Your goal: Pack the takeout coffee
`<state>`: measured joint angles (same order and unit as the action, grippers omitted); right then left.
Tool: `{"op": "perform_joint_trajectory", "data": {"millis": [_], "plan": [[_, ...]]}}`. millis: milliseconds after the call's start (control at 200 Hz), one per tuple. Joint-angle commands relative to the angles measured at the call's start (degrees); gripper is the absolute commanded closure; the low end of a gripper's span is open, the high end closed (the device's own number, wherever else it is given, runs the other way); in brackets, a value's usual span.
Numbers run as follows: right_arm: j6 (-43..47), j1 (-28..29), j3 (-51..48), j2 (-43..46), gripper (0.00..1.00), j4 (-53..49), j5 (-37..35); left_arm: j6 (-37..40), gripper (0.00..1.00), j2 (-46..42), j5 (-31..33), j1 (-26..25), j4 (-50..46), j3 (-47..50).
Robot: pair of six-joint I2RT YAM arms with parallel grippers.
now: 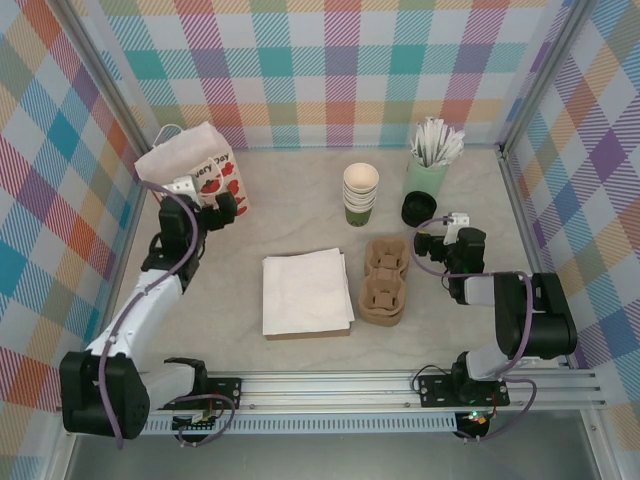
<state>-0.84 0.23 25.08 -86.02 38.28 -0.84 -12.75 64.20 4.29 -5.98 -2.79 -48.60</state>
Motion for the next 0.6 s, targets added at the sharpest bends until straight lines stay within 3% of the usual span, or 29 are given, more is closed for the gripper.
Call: {"op": "perform_joint_trajectory", "data": {"millis": [0, 220, 440, 595], "plan": [[-0.8, 0.2, 4.5, 6.0, 0.00, -10.6, 0.7, -7.3, 0.00, -0.6, -6.4, -2.7, -24.6, -2.9], [-7.6, 0.2, 11.1, 20.7, 0.00, -40.2, 4.6, -12.8, 0.00, -5.3, -7.4, -14.8, -35.5, -3.1], [-12.6, 0.2, 17.5, 32.0, 0.00, -65.3, 10.0, -17.0, 0.00, -9.2, -0.6, -27.6, -46.7, -3.8], [-12.0, 0.4, 20.0, 36.4, 0.00, -74.9, 9.0, -24.4, 0.00, -8.6, 7.5, -41.1, -54.9, -5.7]]}}
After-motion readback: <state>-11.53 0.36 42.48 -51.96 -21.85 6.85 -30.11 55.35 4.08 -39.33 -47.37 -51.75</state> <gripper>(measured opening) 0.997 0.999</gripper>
